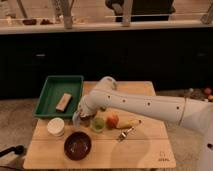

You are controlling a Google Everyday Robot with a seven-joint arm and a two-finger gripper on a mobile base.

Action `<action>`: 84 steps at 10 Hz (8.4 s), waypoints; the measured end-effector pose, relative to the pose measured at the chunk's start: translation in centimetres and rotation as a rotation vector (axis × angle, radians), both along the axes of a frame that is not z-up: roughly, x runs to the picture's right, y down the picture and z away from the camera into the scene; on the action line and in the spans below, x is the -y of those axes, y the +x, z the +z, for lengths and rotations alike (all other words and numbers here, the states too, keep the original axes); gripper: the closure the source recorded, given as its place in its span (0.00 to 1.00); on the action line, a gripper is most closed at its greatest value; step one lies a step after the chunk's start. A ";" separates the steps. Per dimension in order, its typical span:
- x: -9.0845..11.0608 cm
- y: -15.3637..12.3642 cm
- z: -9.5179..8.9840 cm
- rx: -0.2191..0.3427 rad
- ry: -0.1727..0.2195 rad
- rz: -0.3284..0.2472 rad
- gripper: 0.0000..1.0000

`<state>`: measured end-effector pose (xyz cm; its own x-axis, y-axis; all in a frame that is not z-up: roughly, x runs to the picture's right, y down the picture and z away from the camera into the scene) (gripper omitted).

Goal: Wipe purple bowl with towel

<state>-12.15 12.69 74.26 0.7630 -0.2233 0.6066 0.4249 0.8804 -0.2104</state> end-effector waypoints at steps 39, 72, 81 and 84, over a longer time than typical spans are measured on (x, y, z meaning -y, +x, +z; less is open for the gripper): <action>-16.6 -0.8 -3.1 -0.008 -0.162 -0.102 1.00; -12.8 4.0 -3.5 -0.106 -0.078 -0.039 1.00; -9.6 1.9 0.2 -0.083 -0.099 -0.056 1.00; -9.6 -1.4 0.4 -0.042 -0.095 -0.101 1.00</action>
<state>-13.56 22.30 74.62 0.7644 -0.2436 0.5969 0.4997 0.8089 -0.3098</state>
